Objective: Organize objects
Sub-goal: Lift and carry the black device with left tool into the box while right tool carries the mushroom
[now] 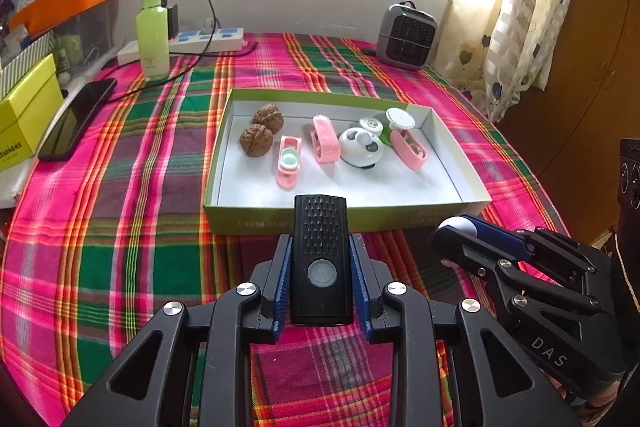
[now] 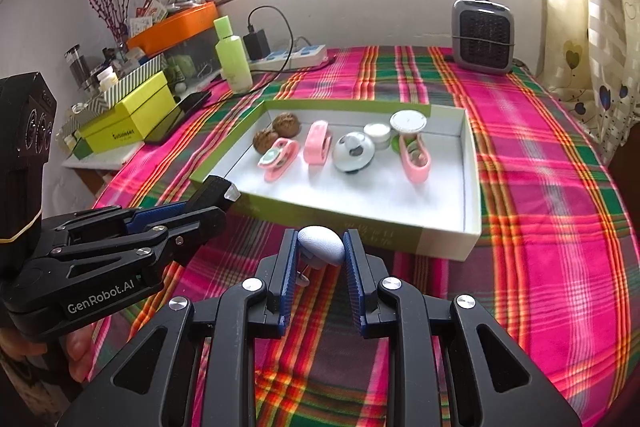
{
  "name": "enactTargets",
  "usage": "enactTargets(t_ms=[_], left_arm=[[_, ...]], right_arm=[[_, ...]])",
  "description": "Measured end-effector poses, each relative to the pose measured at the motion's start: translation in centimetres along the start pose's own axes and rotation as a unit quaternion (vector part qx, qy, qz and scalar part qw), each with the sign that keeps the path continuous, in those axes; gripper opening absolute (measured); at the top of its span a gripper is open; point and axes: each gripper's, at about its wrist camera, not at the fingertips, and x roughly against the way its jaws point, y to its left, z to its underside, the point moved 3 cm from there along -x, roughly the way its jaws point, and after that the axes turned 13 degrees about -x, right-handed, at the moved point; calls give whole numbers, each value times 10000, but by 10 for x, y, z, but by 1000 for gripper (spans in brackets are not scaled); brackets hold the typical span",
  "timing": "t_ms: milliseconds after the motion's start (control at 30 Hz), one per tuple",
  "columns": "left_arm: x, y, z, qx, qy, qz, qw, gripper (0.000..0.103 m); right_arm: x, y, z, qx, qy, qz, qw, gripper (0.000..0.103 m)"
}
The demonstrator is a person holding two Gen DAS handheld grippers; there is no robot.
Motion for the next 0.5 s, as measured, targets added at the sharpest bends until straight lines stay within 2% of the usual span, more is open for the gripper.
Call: enactTargets(t_ms=[500], left_arm=[[-23,1,-31,59,72,43,9999,25]], right_arm=[[-9,-13,-29,-86,-116,118,9998,24]])
